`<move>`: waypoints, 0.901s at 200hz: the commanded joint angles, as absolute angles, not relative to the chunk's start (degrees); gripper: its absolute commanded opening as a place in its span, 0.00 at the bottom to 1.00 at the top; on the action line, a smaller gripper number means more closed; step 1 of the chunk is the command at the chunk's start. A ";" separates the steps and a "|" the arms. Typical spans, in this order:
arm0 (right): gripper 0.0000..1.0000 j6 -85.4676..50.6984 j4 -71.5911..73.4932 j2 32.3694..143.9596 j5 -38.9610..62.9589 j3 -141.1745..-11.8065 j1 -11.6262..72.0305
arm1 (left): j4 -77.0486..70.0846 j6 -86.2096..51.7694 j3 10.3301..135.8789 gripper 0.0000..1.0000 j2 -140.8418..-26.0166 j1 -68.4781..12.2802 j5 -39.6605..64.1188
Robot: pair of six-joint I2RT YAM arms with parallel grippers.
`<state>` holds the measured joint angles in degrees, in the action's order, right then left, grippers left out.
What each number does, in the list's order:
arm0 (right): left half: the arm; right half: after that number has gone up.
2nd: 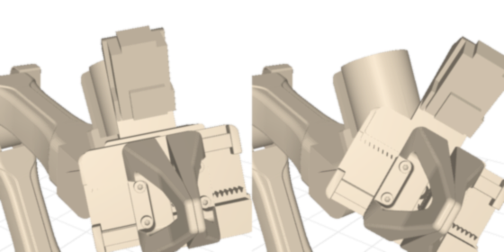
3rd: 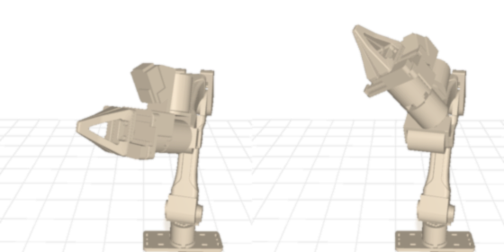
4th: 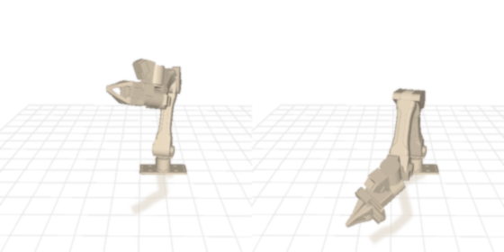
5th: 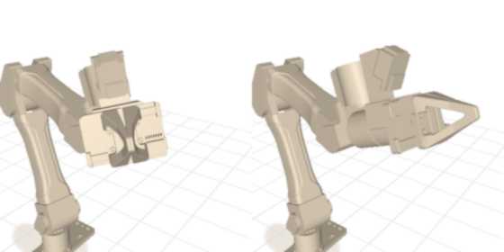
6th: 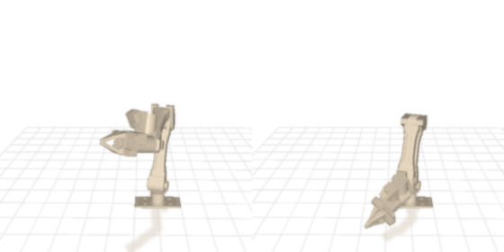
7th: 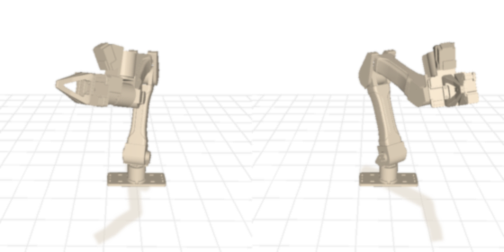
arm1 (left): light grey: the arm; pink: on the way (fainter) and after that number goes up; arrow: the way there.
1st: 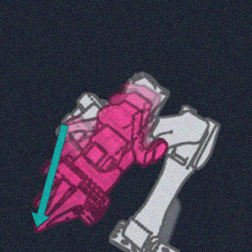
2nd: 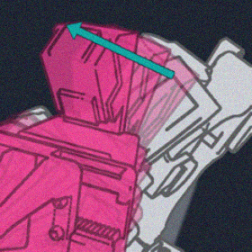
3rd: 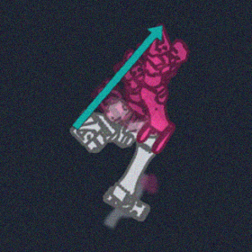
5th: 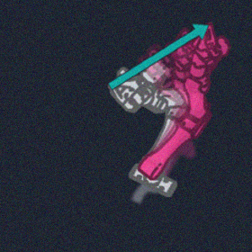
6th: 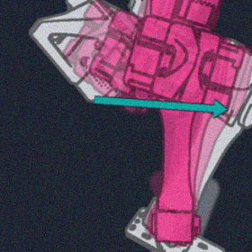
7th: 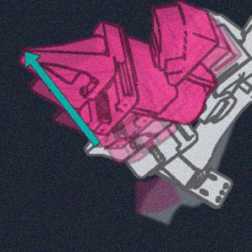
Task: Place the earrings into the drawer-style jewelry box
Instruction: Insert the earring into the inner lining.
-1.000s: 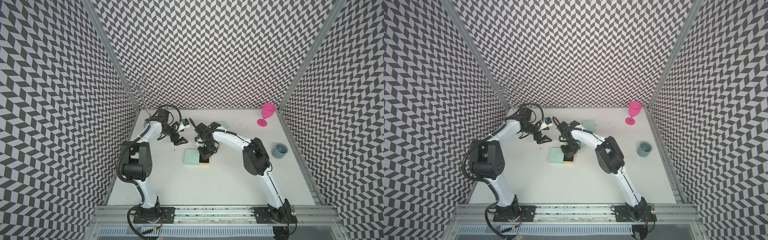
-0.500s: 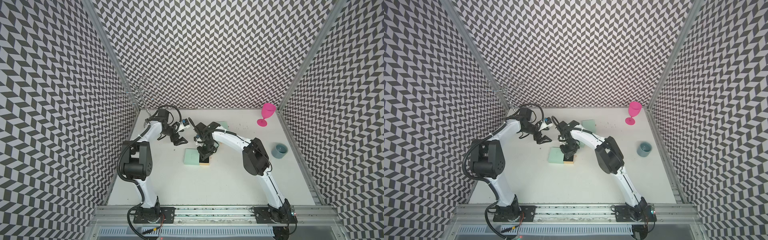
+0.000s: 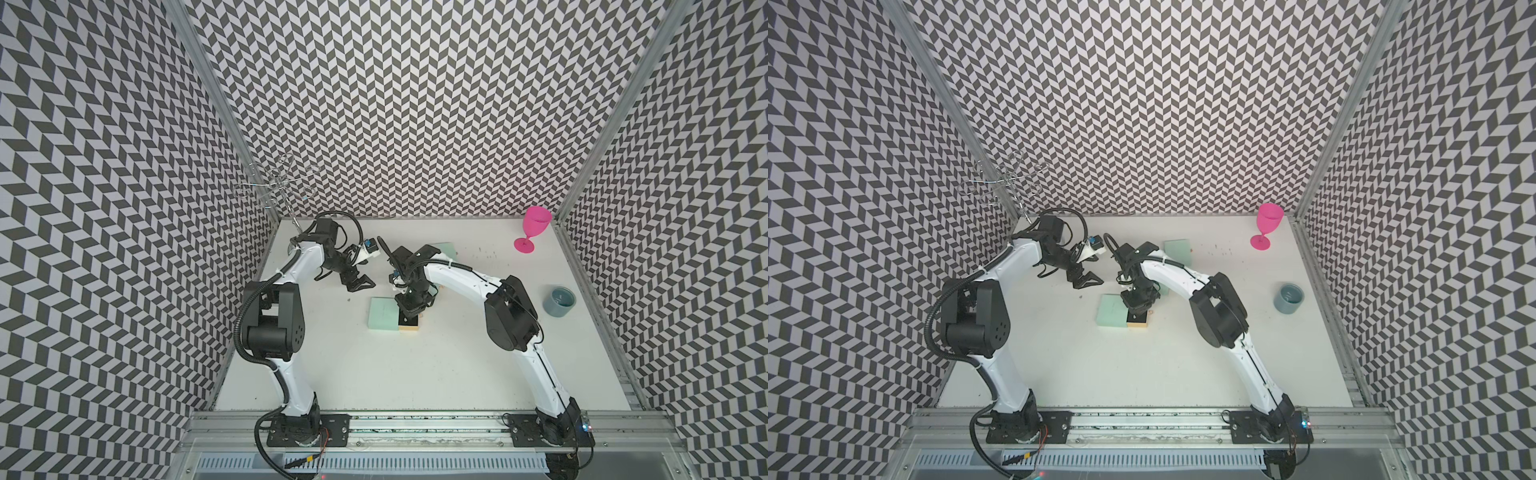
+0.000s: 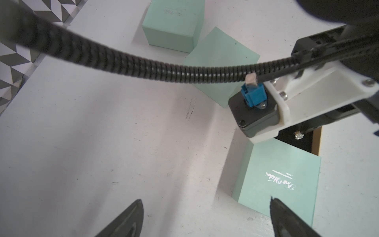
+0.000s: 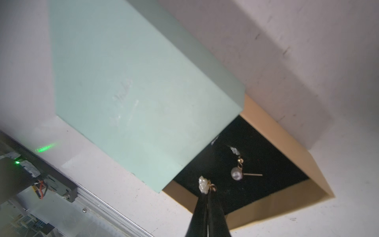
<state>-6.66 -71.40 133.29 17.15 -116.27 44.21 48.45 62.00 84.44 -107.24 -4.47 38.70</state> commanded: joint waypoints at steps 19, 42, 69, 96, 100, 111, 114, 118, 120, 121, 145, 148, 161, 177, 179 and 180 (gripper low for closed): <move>0.07 -6.53 -70.24 131.00 16.74 -115.24 44.74 | 51.02 63.49 86.21 0.96 -107.48 -4.26 39.48; 0.07 -6.57 -70.11 131.52 17.24 -115.28 44.73 | 51.23 63.63 86.05 0.96 -107.63 -4.29 39.46; 0.07 -6.37 -69.96 132.05 17.19 -115.57 44.69 | 51.37 64.03 85.36 0.96 -107.60 -4.07 39.02; 0.07 -6.42 -70.17 132.70 17.74 -116.19 44.74 | 51.56 64.51 84.09 0.96 -107.46 -3.62 38.44; 0.07 -6.29 -70.29 132.90 17.78 -116.32 44.73 | 51.61 64.51 83.96 0.96 -107.47 -3.49 38.48; 0.07 -6.26 -70.23 132.95 18.01 -116.48 44.71 | 51.65 64.57 83.54 0.96 -107.31 -3.40 38.37; 0.07 -6.28 -70.20 133.02 18.02 -116.56 44.73 | 51.66 64.60 83.44 0.96 -107.26 -3.40 38.40; 0.07 -6.24 -70.22 133.00 18.07 -116.64 44.75 | 51.66 64.60 83.25 0.96 -107.27 -3.32 38.33; 0.07 -6.24 -70.22 133.05 18.10 -116.72 44.74 | 51.63 64.67 83.13 0.96 -107.28 -3.34 38.23; 0.07 -6.24 -70.18 133.06 18.10 -116.72 44.78 | 51.65 64.72 83.09 0.96 -107.25 -3.34 38.23; 0.07 -6.15 -70.60 133.58 18.27 -117.37 44.81 | 51.50 65.29 81.82 0.96 -107.23 -3.34 37.58; 0.07 -6.15 -70.60 133.59 18.28 -117.32 44.82 | 51.48 65.39 81.64 0.96 -107.29 -3.34 37.54; 0.07 -6.07 -70.55 133.76 18.37 -117.30 44.87 | 51.28 65.70 80.97 0.96 -107.32 -3.34 37.14; 0.07 -6.06 -70.36 133.88 18.54 -117.32 44.89 | 51.36 66.00 80.49 0.96 -107.33 -3.34 37.05; 0.07 -6.04 -70.32 133.86 18.61 -117.24 44.91 | 51.38 66.05 80.44 0.96 -107.32 -3.34 37.01; 0.07 -6.05 -70.32 133.86 18.58 -117.20 44.91 | 51.40 66.12 80.43 0.96 -107.32 -3.34 37.01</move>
